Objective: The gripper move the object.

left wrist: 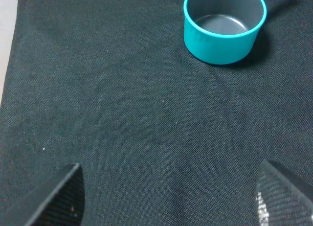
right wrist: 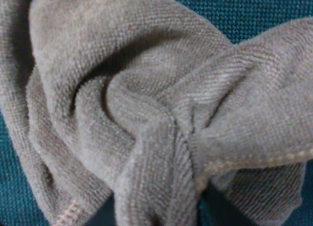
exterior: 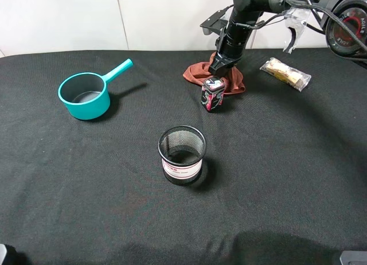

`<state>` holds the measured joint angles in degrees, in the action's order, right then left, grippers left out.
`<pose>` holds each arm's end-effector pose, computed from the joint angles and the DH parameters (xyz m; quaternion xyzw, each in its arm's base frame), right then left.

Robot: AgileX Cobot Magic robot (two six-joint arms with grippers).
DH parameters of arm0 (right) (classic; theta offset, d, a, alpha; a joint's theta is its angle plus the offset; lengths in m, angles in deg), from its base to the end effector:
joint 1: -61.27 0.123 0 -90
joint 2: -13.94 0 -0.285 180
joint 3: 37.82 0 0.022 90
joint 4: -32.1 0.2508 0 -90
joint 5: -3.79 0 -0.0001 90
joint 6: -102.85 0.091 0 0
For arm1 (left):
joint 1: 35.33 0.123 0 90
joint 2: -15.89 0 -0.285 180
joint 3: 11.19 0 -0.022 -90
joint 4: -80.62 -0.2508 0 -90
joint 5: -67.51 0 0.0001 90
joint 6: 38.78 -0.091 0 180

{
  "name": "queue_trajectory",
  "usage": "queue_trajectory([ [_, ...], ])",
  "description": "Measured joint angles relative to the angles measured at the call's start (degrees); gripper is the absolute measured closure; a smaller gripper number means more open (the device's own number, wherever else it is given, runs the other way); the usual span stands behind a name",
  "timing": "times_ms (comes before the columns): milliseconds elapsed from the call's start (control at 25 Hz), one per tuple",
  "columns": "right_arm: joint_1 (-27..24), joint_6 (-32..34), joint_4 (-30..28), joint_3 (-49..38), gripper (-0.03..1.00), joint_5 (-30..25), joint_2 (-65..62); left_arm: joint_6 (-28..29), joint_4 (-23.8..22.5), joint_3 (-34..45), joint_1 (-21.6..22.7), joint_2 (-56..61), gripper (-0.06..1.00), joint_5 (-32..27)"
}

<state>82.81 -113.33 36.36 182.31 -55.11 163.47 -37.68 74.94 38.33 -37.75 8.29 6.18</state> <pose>0.4703 0.1919 0.1160 -0.4659 0.8783 0.0204 0.1053 -0.0037 0.0081 0.2722 0.0081 0.8581 0.0338 0.5123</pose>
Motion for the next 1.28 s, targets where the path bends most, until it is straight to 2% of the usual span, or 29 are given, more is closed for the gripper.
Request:
queue_trajectory([
  [480, 0.0, -0.2, 0.13, 0.0, 0.3, 1.83, 0.32, 0.0, 0.0, 0.0, 0.0, 0.0, 0.24, 0.0],
  [1280, 0.0, -0.43, -0.66, 0.0, 0.27, 1.76, -0.02, 0.0, 0.0, 0.0, 0.0, 0.0, 0.24, 0.0],
])
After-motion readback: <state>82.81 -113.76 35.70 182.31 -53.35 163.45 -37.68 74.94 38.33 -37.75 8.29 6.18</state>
